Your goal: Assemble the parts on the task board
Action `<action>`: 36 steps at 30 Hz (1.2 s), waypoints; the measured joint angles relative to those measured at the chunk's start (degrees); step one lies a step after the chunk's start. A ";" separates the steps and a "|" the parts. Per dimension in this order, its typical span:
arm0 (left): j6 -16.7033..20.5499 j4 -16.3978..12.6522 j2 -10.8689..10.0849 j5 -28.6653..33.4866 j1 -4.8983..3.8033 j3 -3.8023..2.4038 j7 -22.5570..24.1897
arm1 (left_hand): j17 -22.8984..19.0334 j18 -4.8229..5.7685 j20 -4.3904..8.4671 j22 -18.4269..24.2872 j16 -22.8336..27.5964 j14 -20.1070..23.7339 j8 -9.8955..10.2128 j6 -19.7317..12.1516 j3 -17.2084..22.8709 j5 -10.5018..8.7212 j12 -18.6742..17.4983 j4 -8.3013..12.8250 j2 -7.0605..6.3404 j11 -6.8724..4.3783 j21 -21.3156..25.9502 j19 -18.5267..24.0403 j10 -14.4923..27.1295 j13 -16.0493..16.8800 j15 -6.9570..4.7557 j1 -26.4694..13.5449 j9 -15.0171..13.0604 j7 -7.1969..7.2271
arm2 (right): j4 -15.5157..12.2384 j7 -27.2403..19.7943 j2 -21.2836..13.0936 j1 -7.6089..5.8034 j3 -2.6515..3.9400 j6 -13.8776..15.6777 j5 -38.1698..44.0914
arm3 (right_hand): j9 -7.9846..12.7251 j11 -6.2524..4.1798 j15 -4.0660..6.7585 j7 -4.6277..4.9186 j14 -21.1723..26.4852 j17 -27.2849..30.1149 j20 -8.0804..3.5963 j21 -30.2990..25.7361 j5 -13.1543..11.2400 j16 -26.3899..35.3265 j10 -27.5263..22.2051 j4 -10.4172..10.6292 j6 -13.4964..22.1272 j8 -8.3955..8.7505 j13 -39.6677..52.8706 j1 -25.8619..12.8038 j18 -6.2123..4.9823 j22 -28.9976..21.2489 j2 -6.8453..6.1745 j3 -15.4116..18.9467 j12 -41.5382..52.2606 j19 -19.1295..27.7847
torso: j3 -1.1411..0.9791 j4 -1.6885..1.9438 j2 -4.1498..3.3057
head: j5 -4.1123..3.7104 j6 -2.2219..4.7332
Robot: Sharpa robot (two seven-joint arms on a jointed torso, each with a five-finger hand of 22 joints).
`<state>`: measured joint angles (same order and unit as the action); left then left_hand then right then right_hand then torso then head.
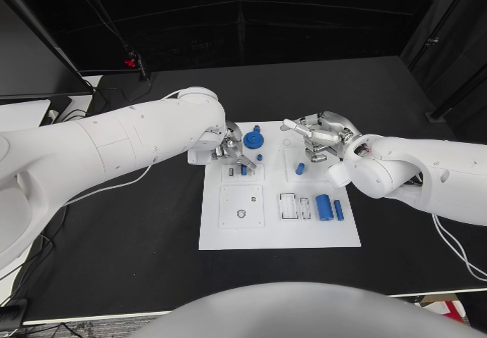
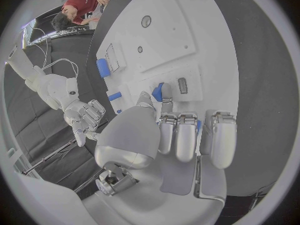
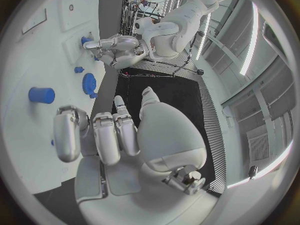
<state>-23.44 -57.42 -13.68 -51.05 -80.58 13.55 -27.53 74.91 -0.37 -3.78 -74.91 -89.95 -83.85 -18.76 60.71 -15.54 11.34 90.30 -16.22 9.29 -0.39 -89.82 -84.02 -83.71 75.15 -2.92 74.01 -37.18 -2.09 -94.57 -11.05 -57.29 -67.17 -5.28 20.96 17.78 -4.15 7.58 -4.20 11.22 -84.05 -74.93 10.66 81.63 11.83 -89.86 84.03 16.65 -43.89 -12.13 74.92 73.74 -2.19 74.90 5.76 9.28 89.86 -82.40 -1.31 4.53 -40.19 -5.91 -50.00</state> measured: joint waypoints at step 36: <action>2.69 0.82 0.05 -0.38 0.15 0.00 -0.46 | 0.00 0.00 0.00 0.00 0.00 -0.13 1.56 0.41 0.76 4.27 -0.43 0.17 0.83 0.41 0.00 0.00 0.41 11.53 -0.06 2.01 -0.53 -0.41 | 0.02 0.14 0.00 0.00 0.00 0.01 0.00 | 0.00 0.00 0.00 0.15 0.00 0.01 0.00 0.00 0.00 0.00 0.00 0.00 0.13 0.00 0.00 0.00 0.00 0.00 0.00 0.00 0.00 0.00 | 0.03 0.01 0.01 | 0.05 0.00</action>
<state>-20.75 -56.61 -13.62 -51.43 -80.44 13.55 -28.00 74.91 -0.37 -3.78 -74.91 -89.95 -83.98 -17.20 61.12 -14.79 15.60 89.87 -16.05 10.12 0.02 -89.82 -84.03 -83.30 86.67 -2.98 76.01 -37.71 -2.50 -94.55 -10.90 -57.29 -67.17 -5.28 20.96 17.78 -4.14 7.58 -4.20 11.37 -84.05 -74.91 10.67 81.64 11.83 -89.86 84.03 16.64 -43.77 -12.13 74.92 73.74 -2.19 74.90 5.76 9.28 89.86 -82.40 -1.29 4.54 -40.18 -5.86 -50.00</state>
